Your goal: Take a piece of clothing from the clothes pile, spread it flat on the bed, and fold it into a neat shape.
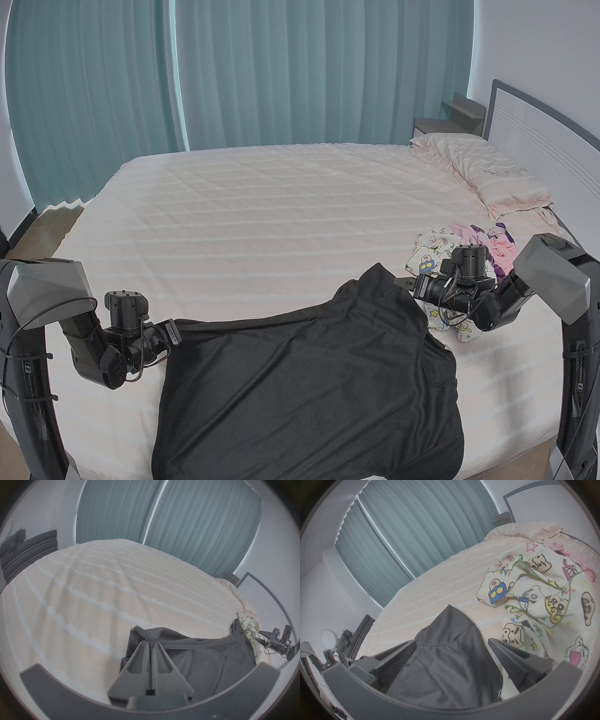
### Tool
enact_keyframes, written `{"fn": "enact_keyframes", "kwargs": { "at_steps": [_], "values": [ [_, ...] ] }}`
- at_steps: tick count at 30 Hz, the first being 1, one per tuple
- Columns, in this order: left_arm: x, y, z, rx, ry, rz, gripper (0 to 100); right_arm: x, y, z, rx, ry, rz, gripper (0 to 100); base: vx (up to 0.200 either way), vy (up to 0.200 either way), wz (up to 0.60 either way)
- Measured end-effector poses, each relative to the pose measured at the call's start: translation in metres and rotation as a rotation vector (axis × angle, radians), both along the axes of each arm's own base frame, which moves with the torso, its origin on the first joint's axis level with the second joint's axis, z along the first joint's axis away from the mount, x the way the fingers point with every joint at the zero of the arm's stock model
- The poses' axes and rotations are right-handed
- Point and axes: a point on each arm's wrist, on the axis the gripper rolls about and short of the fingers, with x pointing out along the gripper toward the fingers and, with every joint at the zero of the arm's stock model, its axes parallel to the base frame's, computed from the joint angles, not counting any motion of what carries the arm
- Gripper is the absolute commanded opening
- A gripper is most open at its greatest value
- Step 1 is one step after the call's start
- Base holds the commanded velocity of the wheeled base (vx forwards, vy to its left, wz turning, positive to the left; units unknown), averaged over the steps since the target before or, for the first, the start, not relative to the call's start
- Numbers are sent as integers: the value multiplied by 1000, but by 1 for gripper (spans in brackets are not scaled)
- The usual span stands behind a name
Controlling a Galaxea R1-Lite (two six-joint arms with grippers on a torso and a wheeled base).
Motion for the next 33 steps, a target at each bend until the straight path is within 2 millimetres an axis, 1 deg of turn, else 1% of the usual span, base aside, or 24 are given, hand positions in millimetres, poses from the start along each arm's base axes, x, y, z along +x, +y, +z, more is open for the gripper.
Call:
{"fn": "enact_keyframes", "kwargs": {
  "at_steps": [9, 10, 17, 21, 27, 33],
  "values": [
    [0, 0, 1, -4, -1, 1, 0, 38, 13, -24, -15, -18, -28, 100, 0, 0, 0],
    [0, 0, 1, -4, -1, 1, 0, 42, 15, -27, -12, -17, -30, 0, 0, 0, 0],
    [0, -2, 1, -6, -2, -3, 0, 55, 20, -46, 39, 27, -54, 0, 0, 0, 0],
    [0, -3, 1, -5, -3, -4, 0, 55, 13, -48, 53, 40, -74, 0, 0, 0, 0],
    [0, -3, 2, 0, -5, 1, 0, 41, -2, -41, 77, 91, -72, 0, 0, 0, 0],
    [-1, -2, 3, 12, -9, 12, 0, 7, -14, -30, 103, 153, -22, 0, 0, 0, 0]
  ]
}}
